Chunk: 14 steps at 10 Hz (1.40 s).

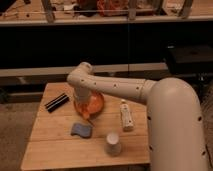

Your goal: Place the pepper in the ceramic bowl

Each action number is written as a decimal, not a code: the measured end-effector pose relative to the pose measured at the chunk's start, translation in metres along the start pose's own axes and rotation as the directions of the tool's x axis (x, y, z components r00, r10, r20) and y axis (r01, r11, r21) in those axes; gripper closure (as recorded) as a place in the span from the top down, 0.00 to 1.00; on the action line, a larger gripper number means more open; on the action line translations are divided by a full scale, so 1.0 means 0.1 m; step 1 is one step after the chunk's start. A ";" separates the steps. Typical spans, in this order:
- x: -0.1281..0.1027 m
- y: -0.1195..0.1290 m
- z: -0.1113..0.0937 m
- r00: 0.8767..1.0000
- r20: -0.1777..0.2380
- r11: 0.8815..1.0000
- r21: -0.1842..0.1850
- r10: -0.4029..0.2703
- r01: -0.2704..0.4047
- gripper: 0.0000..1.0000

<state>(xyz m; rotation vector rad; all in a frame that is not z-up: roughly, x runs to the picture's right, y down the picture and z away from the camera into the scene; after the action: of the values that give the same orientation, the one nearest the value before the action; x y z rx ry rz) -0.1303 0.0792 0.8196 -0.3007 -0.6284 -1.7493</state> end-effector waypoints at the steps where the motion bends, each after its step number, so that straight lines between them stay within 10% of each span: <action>1: 0.01 0.02 0.00 1.000 -0.002 1.000 0.001 0.003 -0.003 0.00; 10: 0.09 0.09 0.02 1.000 -0.016 1.000 0.005 0.015 -0.015 0.01; 14: 0.12 0.11 0.03 1.000 -0.022 1.000 0.005 0.020 -0.020 0.25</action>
<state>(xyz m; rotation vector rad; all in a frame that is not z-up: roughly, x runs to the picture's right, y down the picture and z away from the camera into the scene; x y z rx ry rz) -0.1235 0.0690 0.8313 -0.2829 -0.6116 -1.7292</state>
